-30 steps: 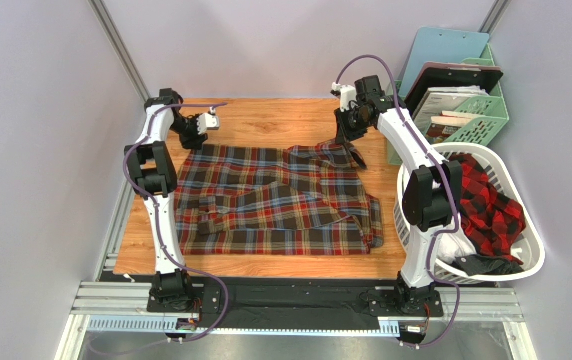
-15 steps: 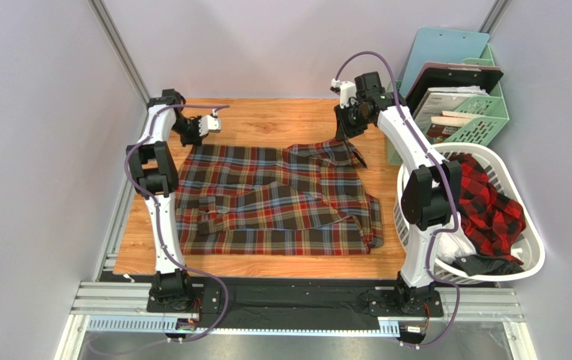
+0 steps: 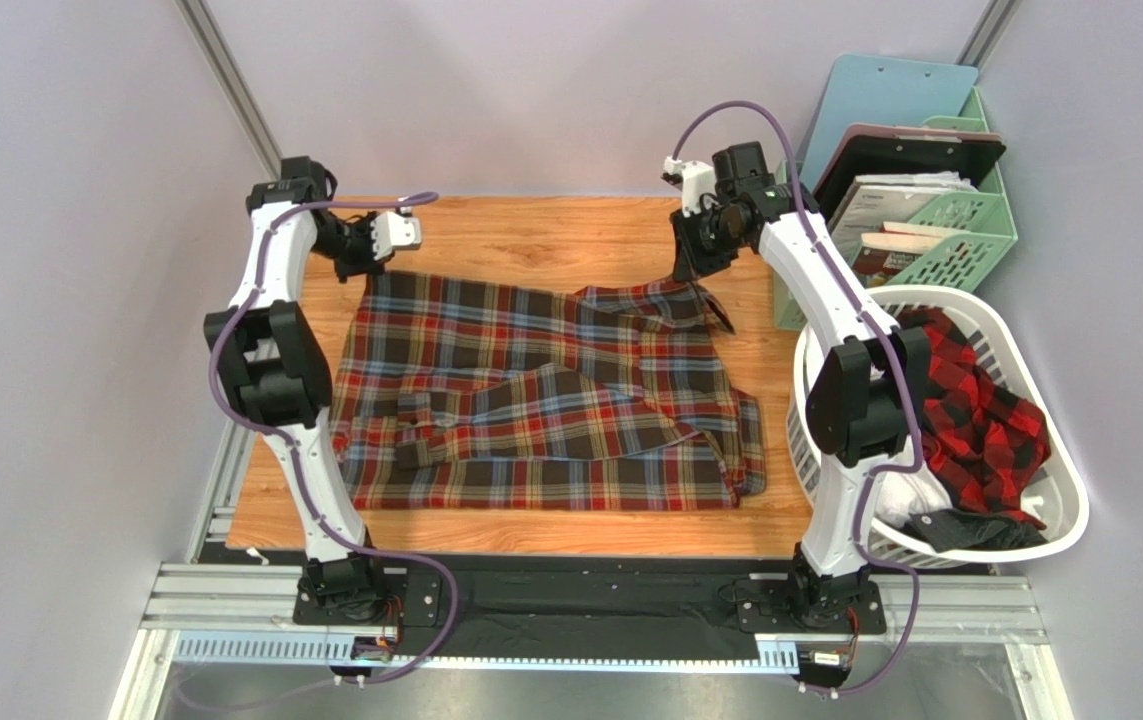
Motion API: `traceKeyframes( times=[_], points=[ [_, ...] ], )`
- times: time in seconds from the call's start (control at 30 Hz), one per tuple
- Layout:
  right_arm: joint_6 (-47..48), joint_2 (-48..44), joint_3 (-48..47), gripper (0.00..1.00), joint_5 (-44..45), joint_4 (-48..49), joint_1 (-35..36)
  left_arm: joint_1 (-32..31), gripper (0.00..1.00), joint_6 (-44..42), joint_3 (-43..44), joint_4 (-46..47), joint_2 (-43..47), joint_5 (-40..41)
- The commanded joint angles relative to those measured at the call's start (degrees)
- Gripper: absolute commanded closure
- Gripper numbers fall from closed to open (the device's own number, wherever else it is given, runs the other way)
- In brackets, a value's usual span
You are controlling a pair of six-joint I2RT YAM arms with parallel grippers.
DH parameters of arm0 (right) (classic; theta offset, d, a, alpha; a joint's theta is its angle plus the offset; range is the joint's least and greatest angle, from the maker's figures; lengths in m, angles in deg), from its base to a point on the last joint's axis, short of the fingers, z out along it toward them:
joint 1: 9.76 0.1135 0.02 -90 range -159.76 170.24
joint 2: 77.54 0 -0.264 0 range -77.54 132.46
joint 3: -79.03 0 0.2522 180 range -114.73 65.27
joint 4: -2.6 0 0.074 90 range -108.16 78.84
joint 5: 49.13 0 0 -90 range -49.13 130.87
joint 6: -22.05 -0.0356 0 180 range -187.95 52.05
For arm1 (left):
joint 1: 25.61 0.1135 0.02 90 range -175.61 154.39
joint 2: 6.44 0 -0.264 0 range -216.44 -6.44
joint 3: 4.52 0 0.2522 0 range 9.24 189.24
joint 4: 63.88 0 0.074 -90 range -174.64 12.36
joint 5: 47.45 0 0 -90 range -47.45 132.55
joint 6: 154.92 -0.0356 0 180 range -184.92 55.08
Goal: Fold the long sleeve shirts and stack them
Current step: Fold the shirt
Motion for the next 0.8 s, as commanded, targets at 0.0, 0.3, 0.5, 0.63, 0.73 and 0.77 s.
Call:
traceKeyframes(
  times=[0.0, 0.3, 0.5, 0.63, 0.73, 0.77],
  points=[
    [0.67, -8.26, 3.63, 1.00, -1.97, -0.96, 0.35, 2.08, 1.00, -4.68, -9.05, 0.06, 9.74, -4.96],
    [0.84, -17.31, 11.03, 1.00, -4.44, -3.24, 2.01, 6.03, 1.00, -9.34, -20.66, -3.09, 21.26, -6.99],
    [2.24, -23.55, 17.18, 1.00, -3.91, -4.47, 3.34, 7.44, 1.00, -14.00, -28.04, -6.61, 28.65, -6.64],
    [3.83, -27.42, 22.27, 1.00, -4.79, -5.18, 3.69, 8.15, 1.00, -17.24, -34.98, -7.14, 32.95, -4.80],
    [4.71, -29.44, 26.58, 1.00, -4.79, -5.18, 4.57, 8.85, 1.00, -19.09, -41.05, -5.65, 35.33, -2.60],
    [4.88, -29.62, 27.63, 1.00, -4.70, -5.00, 4.74, 8.94, 1.00, -19.45, -44.02, -4.95, 36.20, -1.90]
  ],
)
